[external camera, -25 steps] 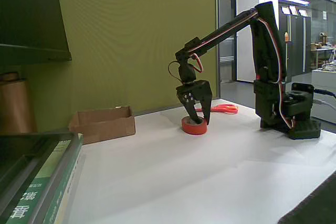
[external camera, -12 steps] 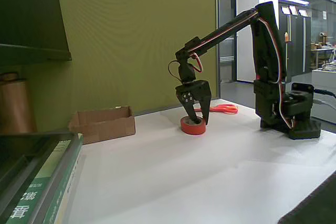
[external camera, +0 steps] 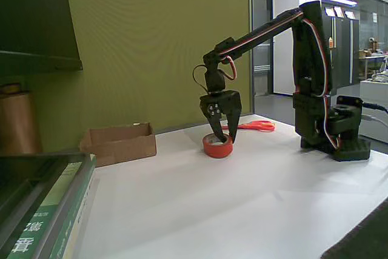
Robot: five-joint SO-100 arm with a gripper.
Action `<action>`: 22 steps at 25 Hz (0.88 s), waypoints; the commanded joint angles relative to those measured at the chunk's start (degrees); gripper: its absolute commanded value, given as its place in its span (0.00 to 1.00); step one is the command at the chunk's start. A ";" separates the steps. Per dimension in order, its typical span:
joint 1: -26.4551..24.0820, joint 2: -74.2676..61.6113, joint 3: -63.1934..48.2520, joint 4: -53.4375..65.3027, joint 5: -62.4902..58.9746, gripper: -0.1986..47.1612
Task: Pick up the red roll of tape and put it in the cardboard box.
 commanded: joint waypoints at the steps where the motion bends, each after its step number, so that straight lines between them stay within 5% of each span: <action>1: 0.09 4.22 -1.93 -0.09 -0.79 0.01; 22: -3.25 6.94 -16.08 -12.83 -3.16 0.01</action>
